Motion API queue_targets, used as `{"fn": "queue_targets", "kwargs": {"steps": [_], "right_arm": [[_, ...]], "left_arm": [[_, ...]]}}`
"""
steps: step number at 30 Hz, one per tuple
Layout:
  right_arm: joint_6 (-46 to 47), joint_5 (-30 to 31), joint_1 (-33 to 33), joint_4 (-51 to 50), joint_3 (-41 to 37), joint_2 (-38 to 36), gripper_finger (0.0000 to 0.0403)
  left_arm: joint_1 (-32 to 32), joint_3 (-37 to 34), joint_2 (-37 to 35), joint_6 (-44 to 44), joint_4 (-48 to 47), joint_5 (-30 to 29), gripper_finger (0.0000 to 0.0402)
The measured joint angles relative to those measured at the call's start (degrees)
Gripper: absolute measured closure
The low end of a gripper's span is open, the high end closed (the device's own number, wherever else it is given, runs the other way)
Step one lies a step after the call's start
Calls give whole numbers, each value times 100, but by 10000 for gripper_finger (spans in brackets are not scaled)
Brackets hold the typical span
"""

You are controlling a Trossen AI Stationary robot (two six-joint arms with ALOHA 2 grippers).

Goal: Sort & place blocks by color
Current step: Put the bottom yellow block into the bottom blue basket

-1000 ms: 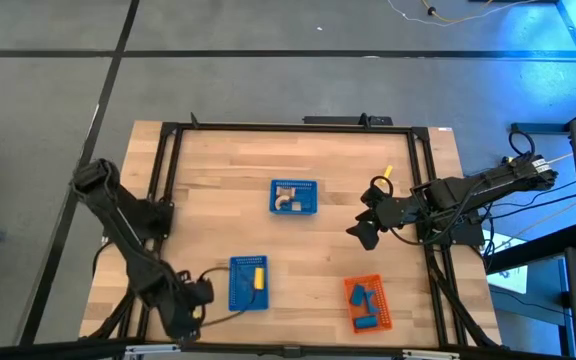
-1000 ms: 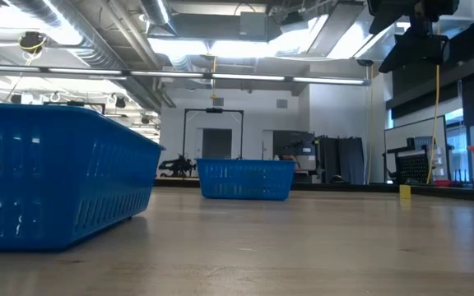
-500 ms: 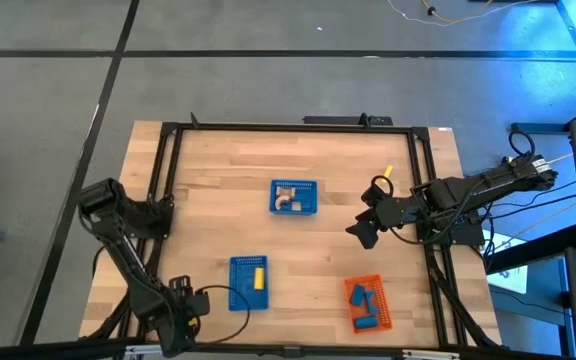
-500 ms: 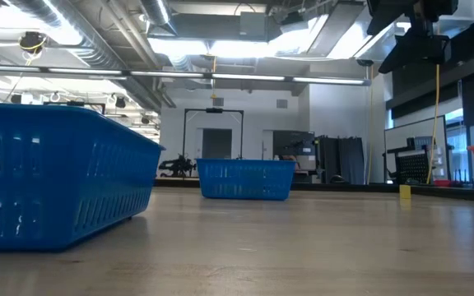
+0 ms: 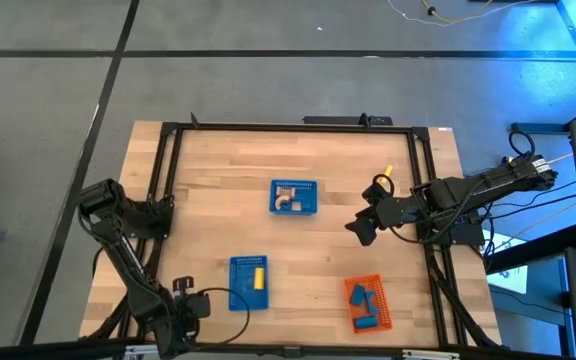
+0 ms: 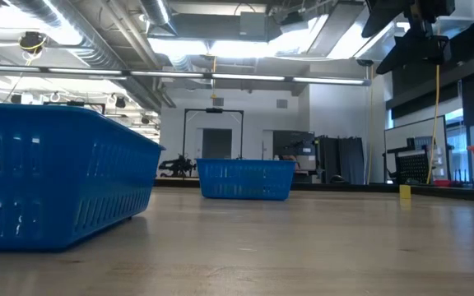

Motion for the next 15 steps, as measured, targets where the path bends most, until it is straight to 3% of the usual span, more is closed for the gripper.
{"fn": "queue_targets", "kwargs": {"steps": [5, 8, 11, 15], "right_arm": [[1, 0, 0, -2, 0, 2, 109], [0, 0, 2, -2, 0, 0, 109], [2, 2, 0, -2, 0, 1, 109], [20, 2, 0, -2, 0, 0, 109]], "left_arm": [[142, -17, -415, 108, -96, 82, 287], [406, -17, -1141, 409, -210, -592, 287], [816, -6, -1825, 1079, -138, -1364, 287], [1770, 2, -1951, 2218, 49, -1166, 287]]}}
